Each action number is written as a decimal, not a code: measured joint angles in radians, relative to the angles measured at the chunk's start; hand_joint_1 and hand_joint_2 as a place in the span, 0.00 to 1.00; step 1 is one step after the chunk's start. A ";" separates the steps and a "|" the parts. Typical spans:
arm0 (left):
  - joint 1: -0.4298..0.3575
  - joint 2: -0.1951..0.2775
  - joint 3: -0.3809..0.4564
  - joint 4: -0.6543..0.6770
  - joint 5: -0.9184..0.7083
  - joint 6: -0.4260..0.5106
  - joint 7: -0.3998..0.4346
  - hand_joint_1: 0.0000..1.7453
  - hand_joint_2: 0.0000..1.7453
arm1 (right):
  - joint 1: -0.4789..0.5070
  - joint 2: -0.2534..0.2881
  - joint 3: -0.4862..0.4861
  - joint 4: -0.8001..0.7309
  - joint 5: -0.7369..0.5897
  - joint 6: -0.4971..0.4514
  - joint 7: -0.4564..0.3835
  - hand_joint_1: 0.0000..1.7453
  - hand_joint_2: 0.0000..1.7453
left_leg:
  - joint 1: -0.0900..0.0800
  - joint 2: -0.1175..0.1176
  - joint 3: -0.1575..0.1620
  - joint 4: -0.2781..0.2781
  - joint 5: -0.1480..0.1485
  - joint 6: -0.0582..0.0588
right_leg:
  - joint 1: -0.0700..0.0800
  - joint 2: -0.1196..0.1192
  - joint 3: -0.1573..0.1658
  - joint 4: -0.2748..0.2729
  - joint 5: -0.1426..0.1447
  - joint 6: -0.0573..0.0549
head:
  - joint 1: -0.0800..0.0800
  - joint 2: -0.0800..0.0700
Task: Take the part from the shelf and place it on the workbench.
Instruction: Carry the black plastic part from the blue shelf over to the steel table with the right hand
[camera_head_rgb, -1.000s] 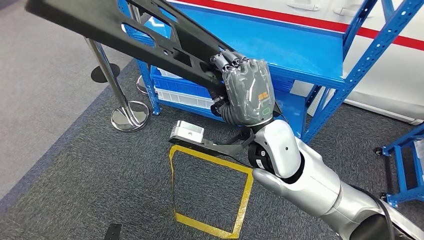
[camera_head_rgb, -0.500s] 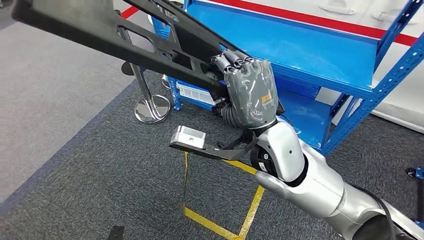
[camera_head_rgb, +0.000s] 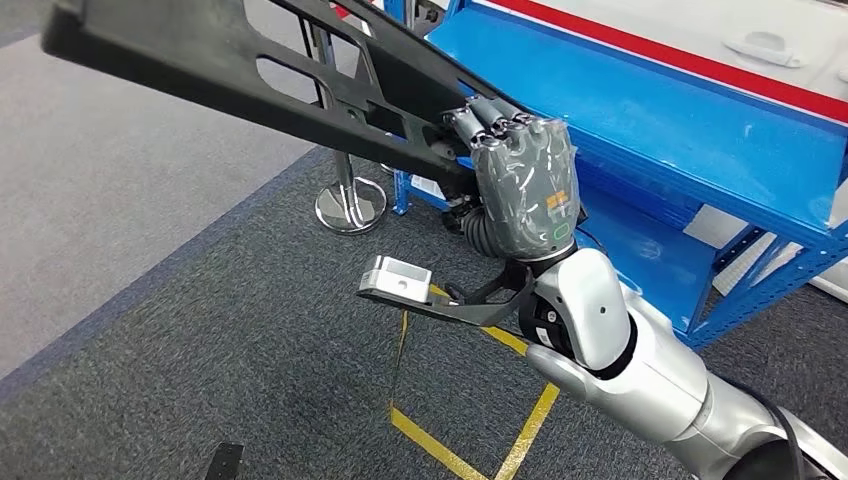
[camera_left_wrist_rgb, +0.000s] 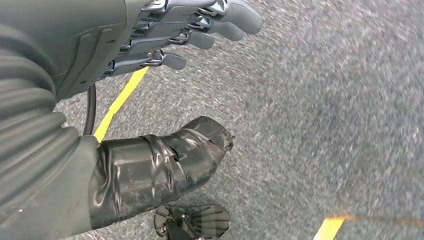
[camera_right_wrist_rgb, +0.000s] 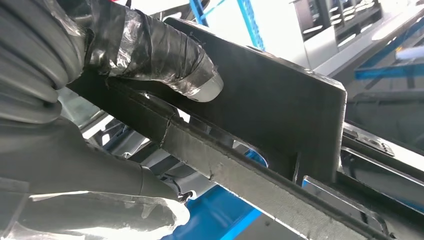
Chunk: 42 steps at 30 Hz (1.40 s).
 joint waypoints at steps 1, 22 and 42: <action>0.000 0.000 -0.001 0.000 0.000 -0.001 -0.001 0.00 1.00 | 0.002 -0.003 0.000 0.000 0.000 0.000 0.000 1.00 1.00 | 0.000 -0.013 -0.001 0.003 0.000 0.000 | 0.000 0.004 0.009 -0.022 0.024 -0.002 | 0.000 0.000; 0.000 0.009 -0.004 -0.001 0.000 -0.006 -0.008 0.00 1.00 | 0.007 -0.009 -0.008 -0.029 0.000 0.012 -0.003 1.00 1.00 | -0.018 0.094 -0.022 0.020 -0.012 -0.017 | 0.005 -0.085 0.112 -0.240 0.100 -0.022 | -0.016 0.000; 0.005 0.009 -0.006 -0.001 0.000 -0.006 -0.010 0.00 1.00 | 0.011 -0.015 -0.011 -0.038 0.000 0.012 -0.008 1.00 1.00 | 0.006 -0.003 -0.080 0.129 -0.059 -0.049 | -0.014 0.014 0.103 -0.230 0.104 -0.023 | -0.013 0.000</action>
